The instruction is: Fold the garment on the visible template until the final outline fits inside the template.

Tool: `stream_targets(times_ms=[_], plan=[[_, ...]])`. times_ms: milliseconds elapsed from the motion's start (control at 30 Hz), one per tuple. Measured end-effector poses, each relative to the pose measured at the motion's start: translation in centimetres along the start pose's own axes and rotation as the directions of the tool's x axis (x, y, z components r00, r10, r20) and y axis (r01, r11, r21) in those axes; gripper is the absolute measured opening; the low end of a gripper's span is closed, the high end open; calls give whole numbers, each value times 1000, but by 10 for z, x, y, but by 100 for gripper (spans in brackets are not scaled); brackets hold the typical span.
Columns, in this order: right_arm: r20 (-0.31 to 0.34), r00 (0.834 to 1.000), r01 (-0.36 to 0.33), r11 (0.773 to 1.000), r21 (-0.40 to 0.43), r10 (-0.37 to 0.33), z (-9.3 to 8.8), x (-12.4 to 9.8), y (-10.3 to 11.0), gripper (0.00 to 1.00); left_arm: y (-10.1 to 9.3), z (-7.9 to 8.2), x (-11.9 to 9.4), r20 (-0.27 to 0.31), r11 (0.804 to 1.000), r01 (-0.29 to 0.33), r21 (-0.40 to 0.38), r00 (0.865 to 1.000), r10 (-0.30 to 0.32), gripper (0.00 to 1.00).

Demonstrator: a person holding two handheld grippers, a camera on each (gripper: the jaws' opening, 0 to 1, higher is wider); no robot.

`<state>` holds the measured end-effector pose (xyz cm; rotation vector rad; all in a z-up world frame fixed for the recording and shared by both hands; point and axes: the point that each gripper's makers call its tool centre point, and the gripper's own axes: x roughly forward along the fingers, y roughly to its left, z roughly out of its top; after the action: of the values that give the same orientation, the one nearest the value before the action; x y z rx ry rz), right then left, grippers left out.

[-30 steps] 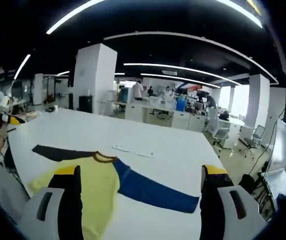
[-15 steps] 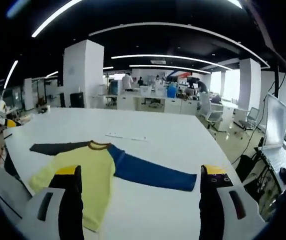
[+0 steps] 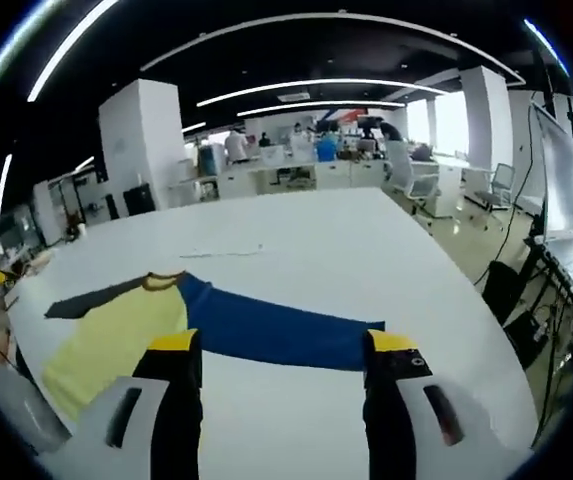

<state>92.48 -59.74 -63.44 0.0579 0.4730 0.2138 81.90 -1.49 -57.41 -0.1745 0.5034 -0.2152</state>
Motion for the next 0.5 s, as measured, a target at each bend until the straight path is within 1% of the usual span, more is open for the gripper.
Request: stream_targets(times_ms=[33,67,100,133,200,233,300,400,500], plan=[[-19,1000,12,999,31,-11,-3,12,-13,56,1,1,4,1,1000,-4,-14,1000,4,95],[-22,1000,13,999,49,-11,-4,18,-18,54,2,1,6,-2,1000,-9,-21,1000,9,95],[-25,1000,13,999,48,-11,-4,21,-21,52,3,0,7,-4,1000,-10,-23,1000,10,95],[-44,999,26,998,60,-23,-7,33,-33,51,3,-4,11,-22,1000,-15,-24,1000,14,95],[-57,998,40,997,69,-36,-10,44,-46,49,4,-9,15,-45,1000,-23,-16,999,22,94],[-81,996,44,996,76,-38,-15,54,-55,47,3,-13,19,-57,1000,-24,-17,998,23,94],[-122,991,63,995,75,-53,-22,62,-64,44,2,-15,21,-65,999,-26,-21,998,25,94],[-150,987,75,993,91,-61,-30,75,-77,39,-1,-21,27,-87,999,-28,-26,996,25,93],[-191,979,93,989,111,-71,-40,86,-85,37,-1,-24,32,-101,999,-35,-30,994,32,92]])
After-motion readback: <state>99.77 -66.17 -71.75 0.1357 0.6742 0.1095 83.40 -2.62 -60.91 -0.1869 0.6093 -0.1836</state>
